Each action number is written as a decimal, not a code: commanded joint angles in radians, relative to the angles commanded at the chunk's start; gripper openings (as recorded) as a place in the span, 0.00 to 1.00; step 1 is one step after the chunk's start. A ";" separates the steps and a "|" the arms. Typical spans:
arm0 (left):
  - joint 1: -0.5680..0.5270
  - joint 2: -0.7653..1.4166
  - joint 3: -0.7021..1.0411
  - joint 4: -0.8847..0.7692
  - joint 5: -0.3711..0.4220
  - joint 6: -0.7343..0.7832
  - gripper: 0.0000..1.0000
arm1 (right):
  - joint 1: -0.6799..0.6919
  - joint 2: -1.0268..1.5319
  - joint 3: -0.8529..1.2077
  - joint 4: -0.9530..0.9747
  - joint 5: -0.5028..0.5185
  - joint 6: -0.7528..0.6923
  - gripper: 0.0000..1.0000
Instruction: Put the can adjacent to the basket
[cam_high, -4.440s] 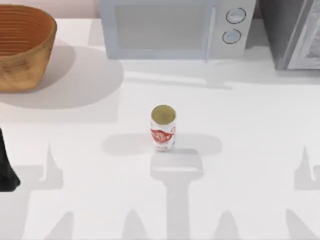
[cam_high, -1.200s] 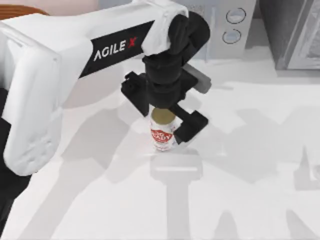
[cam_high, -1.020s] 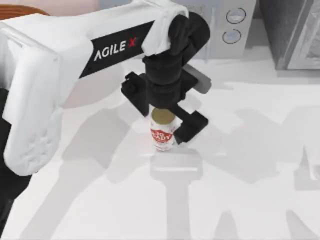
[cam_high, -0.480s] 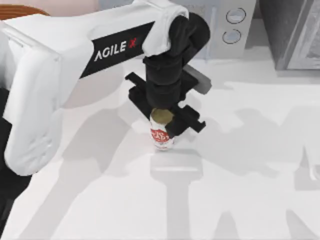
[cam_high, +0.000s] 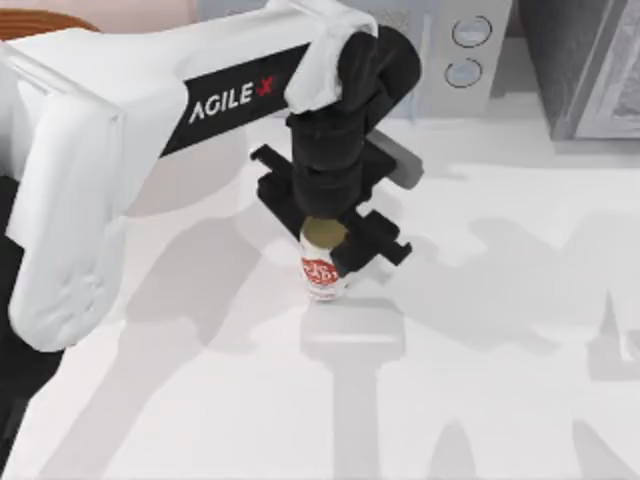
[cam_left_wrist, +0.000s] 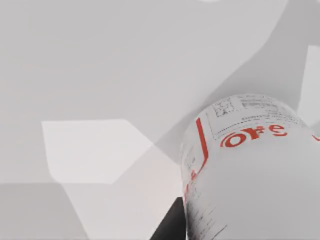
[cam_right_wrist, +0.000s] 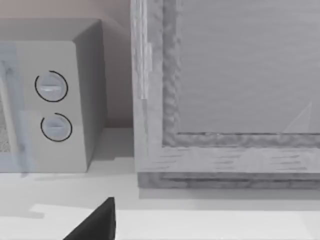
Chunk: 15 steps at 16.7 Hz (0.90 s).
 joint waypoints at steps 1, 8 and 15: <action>0.000 0.000 0.000 0.000 0.000 0.000 0.00 | 0.000 0.000 0.000 0.000 0.000 0.000 1.00; 0.025 -0.022 -0.032 0.001 0.001 -0.007 0.00 | 0.000 0.000 0.000 0.000 0.000 0.000 1.00; 0.271 -0.215 -0.308 0.032 0.003 -0.125 0.00 | 0.000 0.000 0.000 0.000 0.000 0.000 1.00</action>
